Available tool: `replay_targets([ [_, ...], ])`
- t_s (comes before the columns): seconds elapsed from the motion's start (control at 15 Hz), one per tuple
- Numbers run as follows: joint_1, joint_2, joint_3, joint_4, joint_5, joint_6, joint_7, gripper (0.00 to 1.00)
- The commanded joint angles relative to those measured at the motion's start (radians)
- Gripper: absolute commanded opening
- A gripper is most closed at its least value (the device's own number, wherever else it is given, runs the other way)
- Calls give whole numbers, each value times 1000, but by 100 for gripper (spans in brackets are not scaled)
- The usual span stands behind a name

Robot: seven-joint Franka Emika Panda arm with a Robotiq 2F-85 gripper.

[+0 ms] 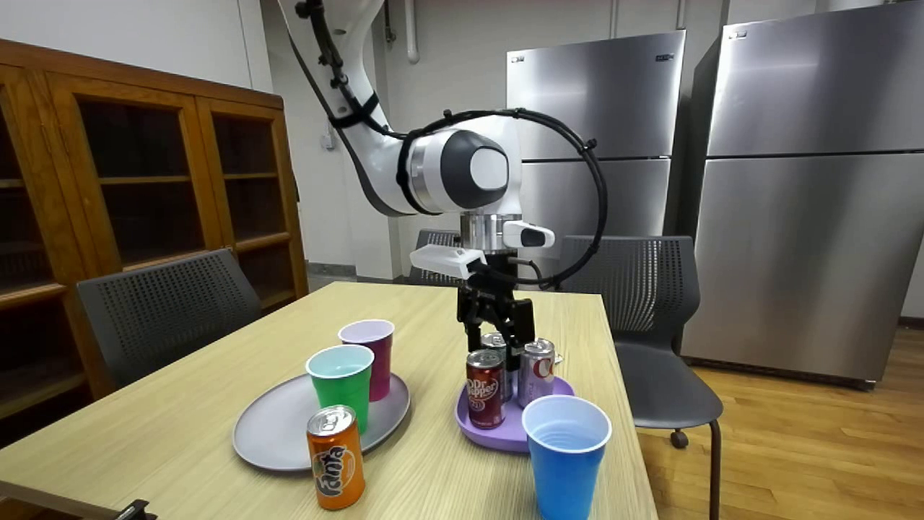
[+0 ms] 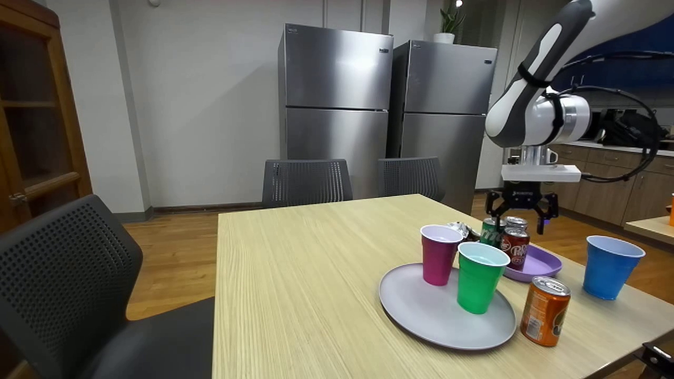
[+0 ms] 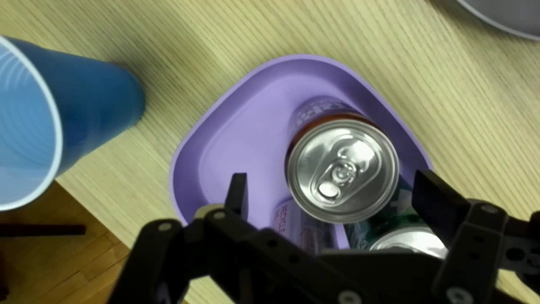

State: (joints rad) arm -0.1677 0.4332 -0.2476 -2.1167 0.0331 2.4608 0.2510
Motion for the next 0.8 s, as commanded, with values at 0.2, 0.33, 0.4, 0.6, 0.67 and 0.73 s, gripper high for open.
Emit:
replay_targets([
  [0.2,30,-167,-51,-108,-79,6,72,100],
  [0.33,32,-211,-57,-135,-102,6,90,100],
  [0.4,30,-232,-56,-149,-112,5,96,100],
  [0.6,24,-297,-52,-198,-139,2,114,100],
  [0.67,21,-318,-50,-217,-150,0,114,100],
  [0.73,18,-336,-47,-235,-157,-4,112,100],
])
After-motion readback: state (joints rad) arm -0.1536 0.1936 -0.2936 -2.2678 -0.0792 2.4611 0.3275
